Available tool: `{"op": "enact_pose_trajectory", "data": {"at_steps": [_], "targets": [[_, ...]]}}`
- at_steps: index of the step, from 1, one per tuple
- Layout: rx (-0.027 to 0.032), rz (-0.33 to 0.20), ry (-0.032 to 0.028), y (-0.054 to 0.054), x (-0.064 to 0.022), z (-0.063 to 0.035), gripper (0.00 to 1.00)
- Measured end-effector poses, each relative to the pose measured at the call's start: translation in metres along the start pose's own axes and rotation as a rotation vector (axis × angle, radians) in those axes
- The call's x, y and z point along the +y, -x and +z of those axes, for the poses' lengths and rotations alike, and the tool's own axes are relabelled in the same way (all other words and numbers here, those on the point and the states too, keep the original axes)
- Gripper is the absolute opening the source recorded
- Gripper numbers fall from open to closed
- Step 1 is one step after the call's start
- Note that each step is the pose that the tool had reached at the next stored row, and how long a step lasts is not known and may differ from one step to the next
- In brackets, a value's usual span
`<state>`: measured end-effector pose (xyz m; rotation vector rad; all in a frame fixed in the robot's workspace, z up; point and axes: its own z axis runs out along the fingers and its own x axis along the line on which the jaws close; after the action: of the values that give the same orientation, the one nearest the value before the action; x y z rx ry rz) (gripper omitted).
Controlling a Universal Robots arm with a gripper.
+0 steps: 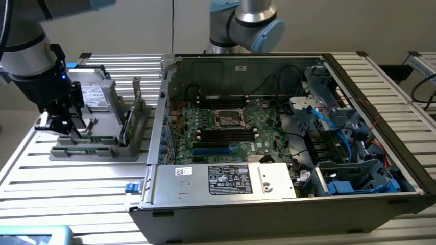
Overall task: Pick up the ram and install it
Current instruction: 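Pick up the ram and move it above insertion slot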
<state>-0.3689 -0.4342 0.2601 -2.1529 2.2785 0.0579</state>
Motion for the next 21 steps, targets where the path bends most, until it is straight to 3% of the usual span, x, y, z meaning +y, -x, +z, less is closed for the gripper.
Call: {"op": "enact_pose_trajectory", "data": {"at_steps": [5, 13, 21], "targets": [[0.0023, 0.0, -0.0002, 0.0, -0.0002, 0.0087, 0.36], [0.0154, -0.001, -0.0009, -0.001, -0.0005, 0.0209, 0.36], [0.0191, -0.004, -0.0009, -0.001, -0.0008, 0.0353, 0.36]]}}
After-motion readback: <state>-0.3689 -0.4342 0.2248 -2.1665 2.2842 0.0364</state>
